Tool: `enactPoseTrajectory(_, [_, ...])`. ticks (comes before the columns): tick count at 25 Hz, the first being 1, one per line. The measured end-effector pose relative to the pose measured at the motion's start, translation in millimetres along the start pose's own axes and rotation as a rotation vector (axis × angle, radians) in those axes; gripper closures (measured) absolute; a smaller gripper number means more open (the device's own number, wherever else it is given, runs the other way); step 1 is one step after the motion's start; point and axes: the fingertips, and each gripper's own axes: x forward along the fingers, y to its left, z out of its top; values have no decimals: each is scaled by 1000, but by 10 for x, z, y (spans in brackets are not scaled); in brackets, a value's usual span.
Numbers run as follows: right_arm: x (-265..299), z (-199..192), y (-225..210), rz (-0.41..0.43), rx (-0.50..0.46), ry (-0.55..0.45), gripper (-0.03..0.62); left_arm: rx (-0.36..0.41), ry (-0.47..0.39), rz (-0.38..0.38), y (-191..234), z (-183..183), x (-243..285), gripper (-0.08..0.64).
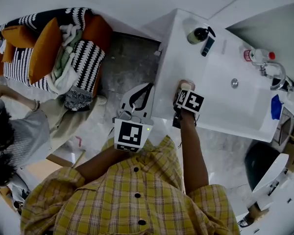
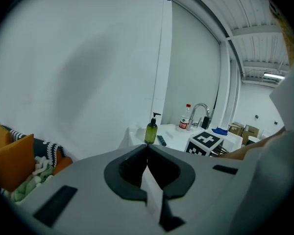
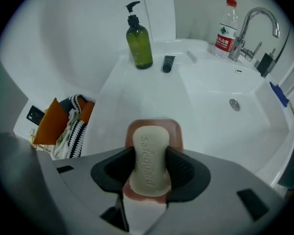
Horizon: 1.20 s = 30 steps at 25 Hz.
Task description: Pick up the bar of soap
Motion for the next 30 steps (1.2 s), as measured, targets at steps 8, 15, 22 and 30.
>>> enactPoseTrajectory(8, [0, 3, -10, -27, -30, 15, 394, -1, -6, 19, 62, 44, -31, 548])
enactPoseTrajectory(15, [-100, 32, -6, -32, 26, -38, 394, 4, -14, 41, 183, 95, -165, 548])
enactPoseTrajectory(22, [-486, 152, 78, -25, 51, -191, 394, 25, -27, 25, 204, 123, -291, 548])
enactPoseTrajectory(30, [-1171, 226, 344, 49, 50, -445, 394, 79, -73, -35, 26, 212, -461, 548])
